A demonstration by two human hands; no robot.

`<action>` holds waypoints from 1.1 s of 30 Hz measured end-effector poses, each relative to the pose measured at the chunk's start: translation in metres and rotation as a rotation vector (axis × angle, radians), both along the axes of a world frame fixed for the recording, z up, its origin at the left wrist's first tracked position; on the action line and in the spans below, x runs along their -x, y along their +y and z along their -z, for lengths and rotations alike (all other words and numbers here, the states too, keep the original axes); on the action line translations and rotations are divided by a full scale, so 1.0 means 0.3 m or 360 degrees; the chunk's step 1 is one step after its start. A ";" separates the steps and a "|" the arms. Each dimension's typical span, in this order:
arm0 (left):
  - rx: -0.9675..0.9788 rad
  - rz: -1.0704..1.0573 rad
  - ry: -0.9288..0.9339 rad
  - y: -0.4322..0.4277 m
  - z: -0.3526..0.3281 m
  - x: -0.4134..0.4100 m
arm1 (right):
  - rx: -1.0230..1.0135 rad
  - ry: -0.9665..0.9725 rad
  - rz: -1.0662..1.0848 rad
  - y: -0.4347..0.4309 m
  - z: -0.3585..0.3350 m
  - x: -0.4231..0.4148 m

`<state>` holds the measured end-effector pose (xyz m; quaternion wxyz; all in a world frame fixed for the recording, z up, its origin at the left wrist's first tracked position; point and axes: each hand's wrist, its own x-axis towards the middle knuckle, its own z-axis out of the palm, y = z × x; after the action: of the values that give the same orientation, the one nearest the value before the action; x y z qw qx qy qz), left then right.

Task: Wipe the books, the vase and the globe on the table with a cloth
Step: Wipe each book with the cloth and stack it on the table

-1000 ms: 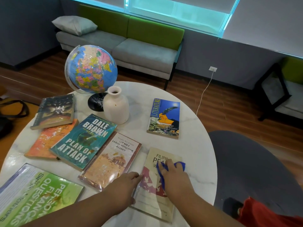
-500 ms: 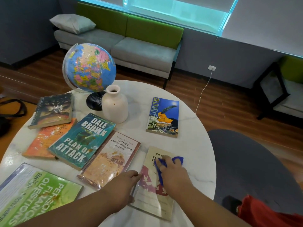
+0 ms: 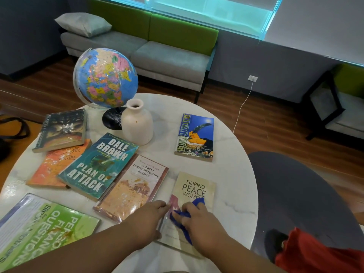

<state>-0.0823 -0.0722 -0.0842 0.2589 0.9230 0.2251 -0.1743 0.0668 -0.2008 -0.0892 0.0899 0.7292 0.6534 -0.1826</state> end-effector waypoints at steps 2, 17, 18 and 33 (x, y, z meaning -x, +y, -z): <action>-0.0023 0.0013 0.0011 -0.002 -0.003 0.001 | -0.0026 0.0028 0.0014 -0.019 0.007 -0.027; -0.0506 0.0217 0.0059 0.008 -0.038 0.006 | -0.0002 -0.0040 0.0172 -0.007 -0.016 0.003; -0.0514 0.0226 0.0061 0.011 -0.040 0.007 | 0.0000 -0.0045 0.0160 0.006 -0.016 0.026; -0.0589 0.0328 0.0079 0.027 -0.041 0.002 | -0.0005 0.0073 0.0057 -0.036 -0.009 0.136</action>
<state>-0.0827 -0.0641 -0.0718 0.0602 0.9684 0.1640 -0.1782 0.0259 -0.2116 -0.0864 0.0703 0.7365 0.6424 -0.1999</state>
